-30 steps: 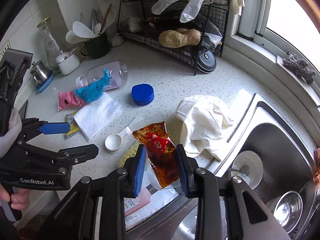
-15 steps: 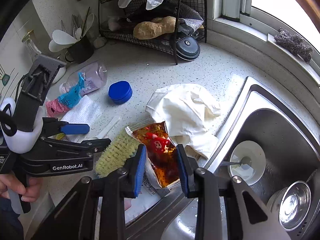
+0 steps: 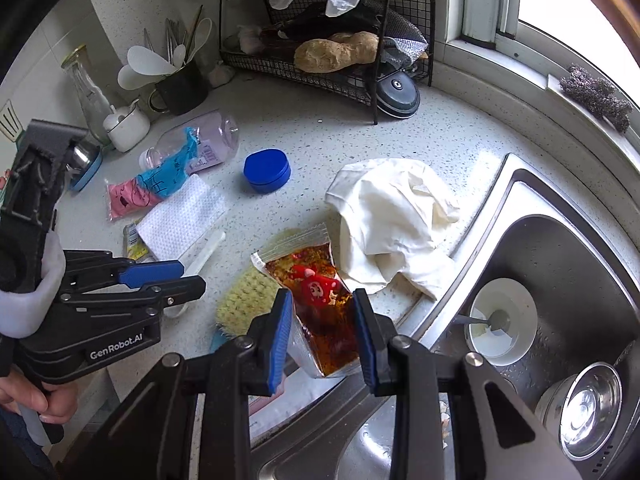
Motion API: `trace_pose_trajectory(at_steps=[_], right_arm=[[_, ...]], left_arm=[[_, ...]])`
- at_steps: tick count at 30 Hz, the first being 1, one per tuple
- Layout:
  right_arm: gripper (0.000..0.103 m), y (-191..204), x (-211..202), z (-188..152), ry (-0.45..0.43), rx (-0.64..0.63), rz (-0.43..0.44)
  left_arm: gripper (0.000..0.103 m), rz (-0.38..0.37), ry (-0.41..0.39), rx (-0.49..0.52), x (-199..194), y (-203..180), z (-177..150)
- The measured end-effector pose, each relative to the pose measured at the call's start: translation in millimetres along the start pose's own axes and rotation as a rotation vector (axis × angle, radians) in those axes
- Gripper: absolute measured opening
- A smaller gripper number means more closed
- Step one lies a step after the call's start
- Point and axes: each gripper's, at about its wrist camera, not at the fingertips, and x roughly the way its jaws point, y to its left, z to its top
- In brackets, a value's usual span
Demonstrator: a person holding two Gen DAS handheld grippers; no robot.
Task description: Collect trash
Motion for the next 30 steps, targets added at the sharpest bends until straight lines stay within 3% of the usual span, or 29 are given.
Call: trace_pose_trajectory(at_steps=[10,19,23,30], right_arm=[[0.028,64,-41,-23,-0.066,-0.137,0.074],[0.028,114,-86,-74,-0.098,-0.229,0.141],[0.028,137,-97,-106,-0.084,-0.283,0.163],[0.028,169,-86,-162,0.007,-0.373,0.180]], left_arm=[[0.005,0.029,-0.113,-0.126,-73,33,-77],[0.005,0.068,-0.173,-0.205,-129,36,-181],[0.005,0.067,-0.166,-0.261,-137,39,-233],[0.005,0.074,-0.101,-0.368,-119,44,-316]])
